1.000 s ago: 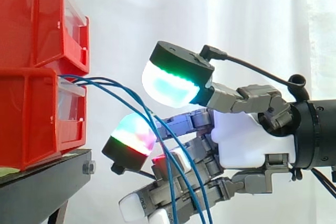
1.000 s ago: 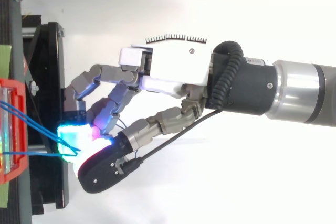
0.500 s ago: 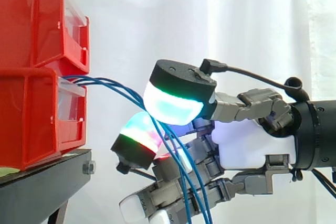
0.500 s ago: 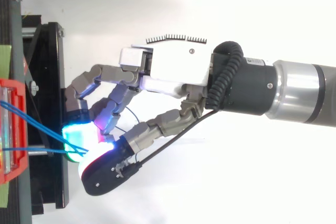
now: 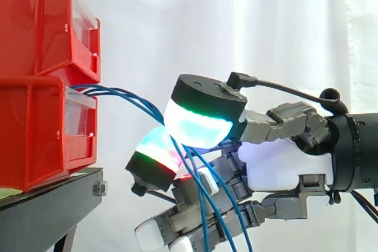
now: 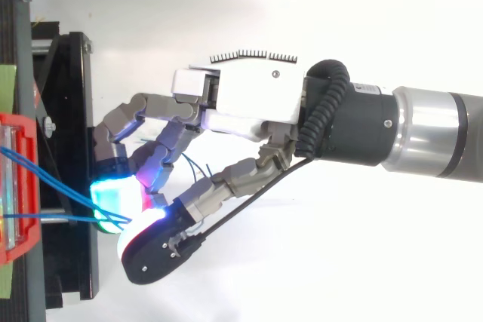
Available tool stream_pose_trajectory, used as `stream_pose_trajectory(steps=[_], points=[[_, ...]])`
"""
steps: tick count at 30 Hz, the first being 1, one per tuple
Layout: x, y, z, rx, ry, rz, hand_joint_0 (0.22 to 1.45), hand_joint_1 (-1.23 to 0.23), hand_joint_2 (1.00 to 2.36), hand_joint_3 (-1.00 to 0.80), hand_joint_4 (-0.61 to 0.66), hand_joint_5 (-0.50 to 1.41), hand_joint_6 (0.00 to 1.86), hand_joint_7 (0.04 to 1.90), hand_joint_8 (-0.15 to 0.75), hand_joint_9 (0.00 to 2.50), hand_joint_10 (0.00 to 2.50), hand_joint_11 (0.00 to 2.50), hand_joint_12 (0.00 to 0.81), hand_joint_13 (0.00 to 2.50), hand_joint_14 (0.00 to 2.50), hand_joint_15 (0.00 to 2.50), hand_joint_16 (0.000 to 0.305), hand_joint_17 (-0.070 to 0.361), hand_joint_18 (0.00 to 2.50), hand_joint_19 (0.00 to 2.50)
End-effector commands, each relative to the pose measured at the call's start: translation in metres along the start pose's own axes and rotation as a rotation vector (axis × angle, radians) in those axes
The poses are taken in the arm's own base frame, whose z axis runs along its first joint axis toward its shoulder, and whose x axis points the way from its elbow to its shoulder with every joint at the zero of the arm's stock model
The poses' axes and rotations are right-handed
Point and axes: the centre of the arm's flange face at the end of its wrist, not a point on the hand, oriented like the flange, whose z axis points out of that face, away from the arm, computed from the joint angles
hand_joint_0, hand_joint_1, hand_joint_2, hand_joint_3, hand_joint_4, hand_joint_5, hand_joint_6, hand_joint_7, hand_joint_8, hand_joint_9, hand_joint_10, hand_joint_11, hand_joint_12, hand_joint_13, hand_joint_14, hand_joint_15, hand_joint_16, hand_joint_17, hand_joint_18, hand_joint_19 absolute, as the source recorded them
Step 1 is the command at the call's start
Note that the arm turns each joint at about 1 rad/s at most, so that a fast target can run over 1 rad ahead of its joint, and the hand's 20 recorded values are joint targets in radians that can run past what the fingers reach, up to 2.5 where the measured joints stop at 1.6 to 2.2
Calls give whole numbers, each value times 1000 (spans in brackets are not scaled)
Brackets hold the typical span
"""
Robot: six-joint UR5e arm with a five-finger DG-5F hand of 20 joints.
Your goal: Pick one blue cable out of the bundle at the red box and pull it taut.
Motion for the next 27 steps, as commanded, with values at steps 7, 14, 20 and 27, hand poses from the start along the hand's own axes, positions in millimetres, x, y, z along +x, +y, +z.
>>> stream_pose_trajectory(steps=[7,14,20,27], points=[[0,-1,0,1,-1,0,600,-1016,1000,-500,160,-156,936,1066,368,1077,14,1186,375,747,15,408,51,114,725,391],[0,-1,0,1,0,0,516,-736,1000,-500,172,-119,906,1171,390,1161,13,1183,389,773,15,424,55,124,748,448],[0,-1,0,1,-1,0,641,-813,1010,-360,182,-121,902,1230,372,1185,14,1221,380,794,17,426,51,115,747,459],[0,-1,0,1,-1,0,816,-949,1014,-312,57,-146,938,1343,362,1172,13,1244,372,804,17,440,50,112,738,458]])
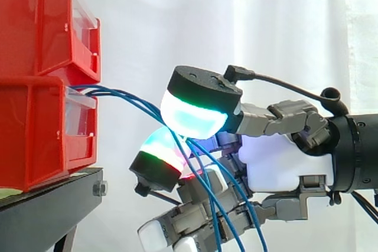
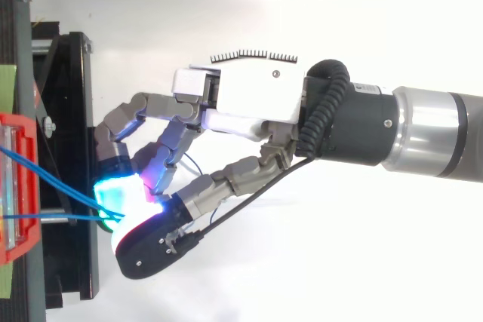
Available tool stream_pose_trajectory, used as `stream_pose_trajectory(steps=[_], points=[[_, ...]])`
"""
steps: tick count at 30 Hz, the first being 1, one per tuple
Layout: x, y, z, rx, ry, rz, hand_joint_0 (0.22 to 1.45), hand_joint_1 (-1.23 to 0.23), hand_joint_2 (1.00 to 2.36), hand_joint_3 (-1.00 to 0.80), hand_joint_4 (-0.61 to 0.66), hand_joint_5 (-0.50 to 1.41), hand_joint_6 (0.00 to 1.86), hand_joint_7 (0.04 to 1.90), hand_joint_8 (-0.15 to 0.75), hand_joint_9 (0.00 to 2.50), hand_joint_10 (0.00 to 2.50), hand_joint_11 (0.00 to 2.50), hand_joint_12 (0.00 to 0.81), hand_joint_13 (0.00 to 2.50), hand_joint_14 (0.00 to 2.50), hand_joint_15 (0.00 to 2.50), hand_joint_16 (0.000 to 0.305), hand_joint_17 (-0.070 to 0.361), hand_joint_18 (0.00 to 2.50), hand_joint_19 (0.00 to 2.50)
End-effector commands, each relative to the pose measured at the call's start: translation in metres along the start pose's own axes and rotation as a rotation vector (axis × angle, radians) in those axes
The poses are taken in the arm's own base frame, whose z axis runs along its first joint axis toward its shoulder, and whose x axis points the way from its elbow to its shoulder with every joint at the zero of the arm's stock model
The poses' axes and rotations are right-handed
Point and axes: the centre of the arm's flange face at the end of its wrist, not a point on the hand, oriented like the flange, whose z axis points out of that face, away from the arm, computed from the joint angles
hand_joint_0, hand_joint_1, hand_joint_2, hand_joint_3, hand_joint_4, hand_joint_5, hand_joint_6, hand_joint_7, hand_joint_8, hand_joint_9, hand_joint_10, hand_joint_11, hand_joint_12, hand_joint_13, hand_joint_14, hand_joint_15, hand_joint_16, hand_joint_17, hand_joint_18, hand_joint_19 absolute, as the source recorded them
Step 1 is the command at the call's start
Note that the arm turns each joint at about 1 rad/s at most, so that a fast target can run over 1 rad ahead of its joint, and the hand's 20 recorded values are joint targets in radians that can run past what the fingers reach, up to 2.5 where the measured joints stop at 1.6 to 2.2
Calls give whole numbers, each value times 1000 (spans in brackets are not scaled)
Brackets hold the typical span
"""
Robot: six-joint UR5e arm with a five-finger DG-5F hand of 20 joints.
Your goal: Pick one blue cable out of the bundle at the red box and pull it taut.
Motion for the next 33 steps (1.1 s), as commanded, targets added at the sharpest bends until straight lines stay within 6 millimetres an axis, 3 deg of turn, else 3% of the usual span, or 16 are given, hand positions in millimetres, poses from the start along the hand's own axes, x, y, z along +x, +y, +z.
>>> stream_pose_trajectory(steps=[1,9,18,25,29,33], points=[[0,0,0,0,0,0,844,-951,1014,-318,33,-151,948,1322,360,1165,13,1247,373,800,16,441,50,111,715,469],[0,-1,0,1,1,0,880,-941,1006,-425,31,-170,959,1202,339,1097,12,1214,364,751,16,430,49,109,660,465],[0,-1,0,1,0,0,839,-988,1000,-500,90,-202,960,1013,309,987,7,1164,362,708,15,398,49,110,675,355],[0,-1,-1,3,1,-1,680,-948,1000,-500,123,-188,944,1014,328,1042,11,1206,367,725,15,417,50,112,697,378],[0,-1,-1,3,1,-1,568,-852,1000,-500,141,-173,923,1004,349,1081,12,1222,379,735,15,426,52,116,697,428],[0,-1,-1,3,1,1,547,-806,1000,-500,147,-160,901,1044,360,1114,12,1217,383,747,17,429,53,119,704,442]])
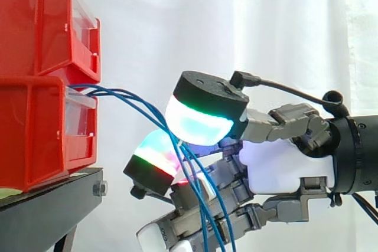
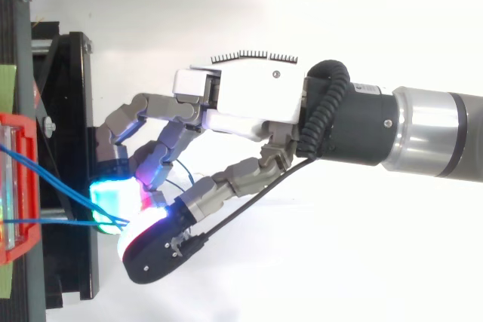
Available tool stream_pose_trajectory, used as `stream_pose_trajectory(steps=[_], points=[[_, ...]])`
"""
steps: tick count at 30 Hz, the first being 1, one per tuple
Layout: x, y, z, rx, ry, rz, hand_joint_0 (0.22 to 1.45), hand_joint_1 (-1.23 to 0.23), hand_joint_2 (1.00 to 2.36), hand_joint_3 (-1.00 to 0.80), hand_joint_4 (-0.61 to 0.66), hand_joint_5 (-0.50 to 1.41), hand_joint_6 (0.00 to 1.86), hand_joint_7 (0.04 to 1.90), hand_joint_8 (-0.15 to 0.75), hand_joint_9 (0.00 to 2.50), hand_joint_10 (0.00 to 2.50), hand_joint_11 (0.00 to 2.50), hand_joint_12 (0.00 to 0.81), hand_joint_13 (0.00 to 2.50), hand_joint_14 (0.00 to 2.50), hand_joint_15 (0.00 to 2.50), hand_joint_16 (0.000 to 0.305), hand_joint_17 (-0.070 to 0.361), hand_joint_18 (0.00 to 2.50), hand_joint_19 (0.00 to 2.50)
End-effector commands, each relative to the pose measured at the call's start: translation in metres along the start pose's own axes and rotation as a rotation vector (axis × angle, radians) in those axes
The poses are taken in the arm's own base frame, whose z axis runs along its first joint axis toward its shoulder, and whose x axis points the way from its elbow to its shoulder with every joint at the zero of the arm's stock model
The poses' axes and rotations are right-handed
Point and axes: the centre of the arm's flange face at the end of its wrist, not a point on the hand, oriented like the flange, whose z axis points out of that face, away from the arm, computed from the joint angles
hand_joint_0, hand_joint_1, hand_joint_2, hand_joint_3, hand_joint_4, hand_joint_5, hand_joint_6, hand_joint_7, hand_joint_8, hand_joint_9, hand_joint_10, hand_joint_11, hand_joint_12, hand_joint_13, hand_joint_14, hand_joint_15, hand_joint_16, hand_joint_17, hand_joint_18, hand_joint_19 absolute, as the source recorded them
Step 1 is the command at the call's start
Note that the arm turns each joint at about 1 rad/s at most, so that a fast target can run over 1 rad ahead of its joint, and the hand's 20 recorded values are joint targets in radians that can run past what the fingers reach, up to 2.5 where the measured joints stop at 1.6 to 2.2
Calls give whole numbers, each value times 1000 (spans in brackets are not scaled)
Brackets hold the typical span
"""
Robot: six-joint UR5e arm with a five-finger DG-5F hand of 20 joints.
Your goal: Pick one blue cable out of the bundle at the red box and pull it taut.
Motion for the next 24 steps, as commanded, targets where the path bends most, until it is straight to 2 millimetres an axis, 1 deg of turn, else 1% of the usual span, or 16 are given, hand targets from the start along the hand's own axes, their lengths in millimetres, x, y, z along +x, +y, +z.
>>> stream_pose_trajectory(steps=[1,3,6,8,10,11,12,13,14,15,17,18,20,22,24], points=[[0,0,0,0,0,2,544,-799,1000,-500,147,-157,896,1056,363,1122,12,1221,385,751,16,437,53,120,711,451],[0,0,0,0,0,5,542,-782,1000,-500,148,-151,891,1070,364,1139,13,1224,387,754,15,432,54,121,715,449],[0,0,0,0,0,7,569,-759,1001,-485,150,-141,886,1107,354,1158,13,1235,382,760,17,432,52,118,722,464],[0,0,0,0,0,7,626,-776,1008,-389,150,-135,890,1157,355,1185,13,1249,380,773,16,433,51,115,732,466],[0,0,0,0,0,7,648,-810,1011,-346,148,-135,893,1181,357,1185,13,1253,379,786,16,430,51,114,740,459],[0,0,0,0,0,7,681,-850,1014,-293,106,-141,909,1169,356,1185,13,1256,378,793,17,431,51,114,755,444],[-1,0,0,0,-1,7,692,-862,1015,-278,89,-143,915,1172,352,1183,12,1254,378,794,16,428,51,114,757,445],[0,1,0,-1,0,7,734,-894,1017,-247,46,-151,927,1228,357,1177,14,1270,377,795,17,429,50,114,759,435],[0,0,0,0,0,7,755,-905,1018,-225,34,-157,934,1291,359,1178,12,1263,375,802,16,433,50,113,753,436],[0,0,0,0,0,7,758,-908,1018,-221,33,-158,935,1291,359,1174,12,1269,373,802,16,434,50,113,752,438],[-1,0,0,0,-1,7,806,-916,1016,-264,19,-172,950,1275,355,1152,11,1259,376,789,16,434,50,113,728,450],[0,0,0,0,-1,7,807,-917,1016,-269,18,-172,950,1273,354,1144,11,1255,376,787,16,434,50,113,728,452],[0,0,0,0,-1,7,830,-910,1011,-350,18,-179,951,1240,352,1132,11,1255,375,776,16,435,50,113,712,448],[0,0,0,0,-3,7,825,-908,1007,-401,40,-181,950,1222,352,1131,11,1249,374,771,16,431,50,113,713,433],[0,0,0,0,-3,7,798,-894,1005,-435,79,-182,944,1245,350,1130,11,1236,375,775,16,424,51,114,729,415]])
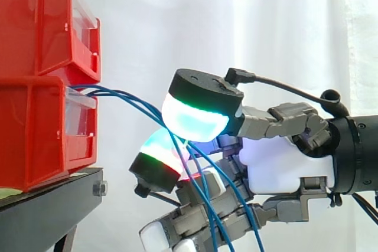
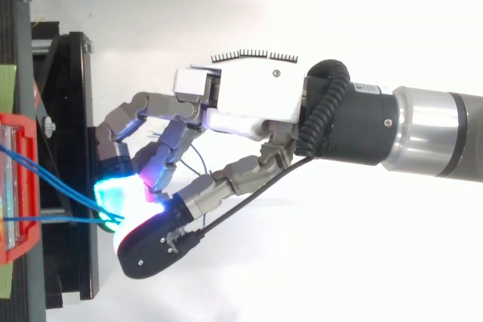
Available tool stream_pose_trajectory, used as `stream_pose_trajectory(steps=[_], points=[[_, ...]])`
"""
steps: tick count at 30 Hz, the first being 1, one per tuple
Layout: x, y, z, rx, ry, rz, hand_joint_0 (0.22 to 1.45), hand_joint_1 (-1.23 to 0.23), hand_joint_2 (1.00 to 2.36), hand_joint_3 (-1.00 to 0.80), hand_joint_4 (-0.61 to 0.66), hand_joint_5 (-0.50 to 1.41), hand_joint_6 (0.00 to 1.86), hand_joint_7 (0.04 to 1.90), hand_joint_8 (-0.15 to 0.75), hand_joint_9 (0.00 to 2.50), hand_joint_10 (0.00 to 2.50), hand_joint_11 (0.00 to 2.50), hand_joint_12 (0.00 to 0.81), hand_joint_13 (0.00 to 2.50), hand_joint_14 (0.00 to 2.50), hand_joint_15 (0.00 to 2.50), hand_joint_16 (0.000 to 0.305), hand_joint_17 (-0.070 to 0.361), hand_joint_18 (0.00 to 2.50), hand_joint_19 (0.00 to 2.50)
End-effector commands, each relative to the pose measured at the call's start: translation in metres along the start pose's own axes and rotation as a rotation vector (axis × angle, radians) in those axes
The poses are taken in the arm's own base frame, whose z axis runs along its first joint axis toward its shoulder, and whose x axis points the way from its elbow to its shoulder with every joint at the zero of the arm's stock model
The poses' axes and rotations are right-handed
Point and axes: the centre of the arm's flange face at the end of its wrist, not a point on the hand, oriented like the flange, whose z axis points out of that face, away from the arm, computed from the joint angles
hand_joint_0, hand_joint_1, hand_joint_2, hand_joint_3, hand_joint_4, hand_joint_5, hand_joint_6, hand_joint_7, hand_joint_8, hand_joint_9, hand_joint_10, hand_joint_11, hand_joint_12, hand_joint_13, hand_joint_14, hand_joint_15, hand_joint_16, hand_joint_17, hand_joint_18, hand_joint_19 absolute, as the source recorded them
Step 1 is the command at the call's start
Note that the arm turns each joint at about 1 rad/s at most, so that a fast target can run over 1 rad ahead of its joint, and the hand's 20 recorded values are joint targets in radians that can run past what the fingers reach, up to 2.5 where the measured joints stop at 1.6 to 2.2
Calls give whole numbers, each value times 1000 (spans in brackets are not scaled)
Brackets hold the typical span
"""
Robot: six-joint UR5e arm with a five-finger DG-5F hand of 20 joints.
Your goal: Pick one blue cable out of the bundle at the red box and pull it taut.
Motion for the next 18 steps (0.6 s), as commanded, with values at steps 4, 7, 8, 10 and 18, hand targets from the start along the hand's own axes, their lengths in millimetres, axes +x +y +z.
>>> stream_pose_trajectory(steps=[4,7,8,10,18], points=[[0,0,0,0,1,3,667,-787,1002,-471,166,-163,918,1157,346,1141,13,1248,376,766,17,426,51,116,712,438],[0,0,0,0,1,5,631,-743,1002,-472,146,-153,897,1191,325,1146,13,1205,372,753,16,433,52,116,695,458],[0,0,0,0,1,6,619,-724,1003,-448,114,-148,889,1183,312,1145,14,1195,371,740,16,428,51,115,676,471],[0,0,0,0,1,6,608,-703,1007,-399,88,-141,877,1185,301,1137,14,1159,367,730,16,434,51,115,658,484],[0,-1,0,2,3,6,580,-627,1013,-200,69,-130,854,1074,326,1149,14,1033,398,736,14,427,58,130,668,477]])
